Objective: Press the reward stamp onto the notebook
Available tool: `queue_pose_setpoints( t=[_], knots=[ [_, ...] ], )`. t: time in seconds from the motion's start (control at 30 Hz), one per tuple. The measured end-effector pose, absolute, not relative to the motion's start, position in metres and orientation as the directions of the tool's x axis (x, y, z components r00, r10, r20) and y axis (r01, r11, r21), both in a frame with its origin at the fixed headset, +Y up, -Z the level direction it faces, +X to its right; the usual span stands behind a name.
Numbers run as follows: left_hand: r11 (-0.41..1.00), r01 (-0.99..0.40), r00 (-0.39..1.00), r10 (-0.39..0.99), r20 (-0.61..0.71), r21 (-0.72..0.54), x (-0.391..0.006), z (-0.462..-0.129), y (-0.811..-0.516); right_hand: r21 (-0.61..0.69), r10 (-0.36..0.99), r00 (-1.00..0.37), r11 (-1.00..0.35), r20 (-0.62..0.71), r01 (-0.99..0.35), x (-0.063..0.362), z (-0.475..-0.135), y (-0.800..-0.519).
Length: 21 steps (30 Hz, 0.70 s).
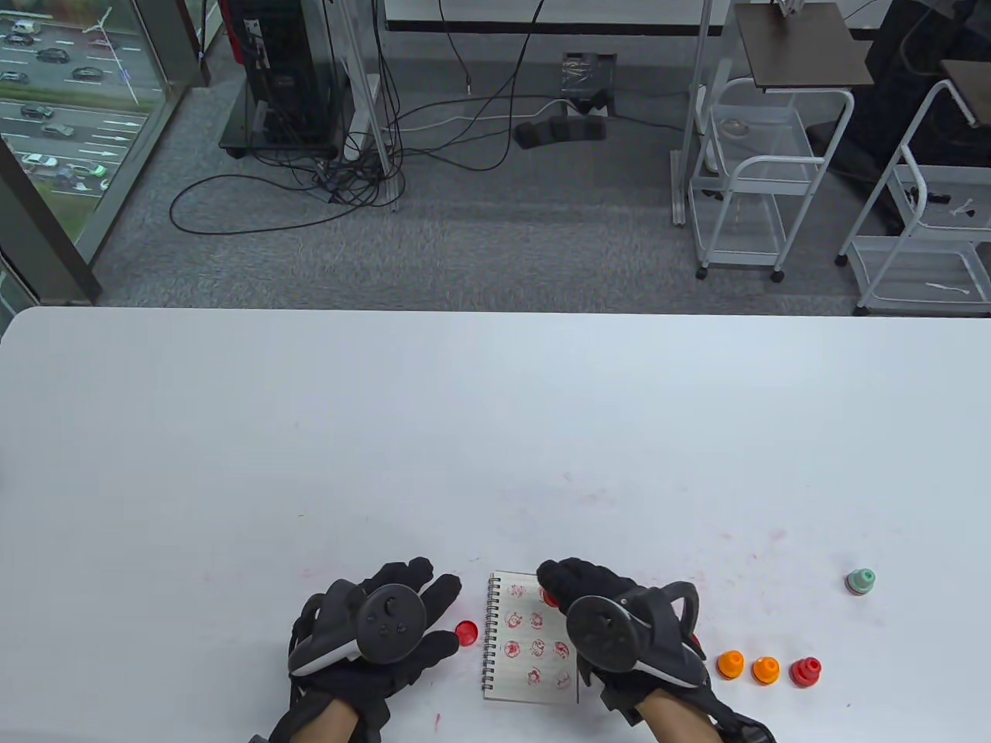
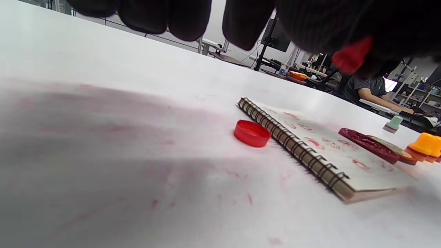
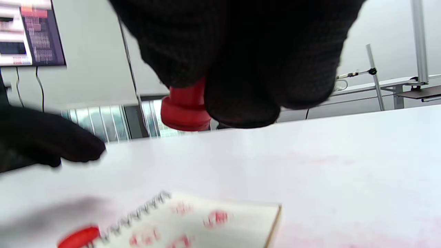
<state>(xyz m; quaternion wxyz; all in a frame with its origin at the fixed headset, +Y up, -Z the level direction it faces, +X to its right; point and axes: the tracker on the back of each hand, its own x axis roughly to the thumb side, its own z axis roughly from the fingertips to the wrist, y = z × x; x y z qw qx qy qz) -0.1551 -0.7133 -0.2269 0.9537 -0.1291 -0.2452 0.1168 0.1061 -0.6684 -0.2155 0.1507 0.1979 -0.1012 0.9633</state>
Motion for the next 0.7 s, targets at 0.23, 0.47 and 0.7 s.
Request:
queue_pose_setpoints(
  t=[0.23, 0.47, 0.7],
  knots=[
    [0.938, -0.075, 0.856, 0.234, 0.461, -0.338, -0.139, -0.231, -0.733, -0.211, 0.480, -0.792, -0.788, 0.377, -0.578, 0.139, -0.202, -0.675],
    [0.942, 0.020, 0.873, 0.147, 0.464, -0.336, -0.122, -0.234, -0.745, -0.221, 0.458, -0.796, -0.794, 0.396, -0.567, 0.136, -0.201, -0.675],
    [0.932, 0.103, 0.897, 0.064, 0.436, -0.348, -0.105, -0.234, -0.747, -0.197, 0.455, -0.796, -0.805, 0.399, -0.559, 0.133, -0.201, -0.679]
  ],
)
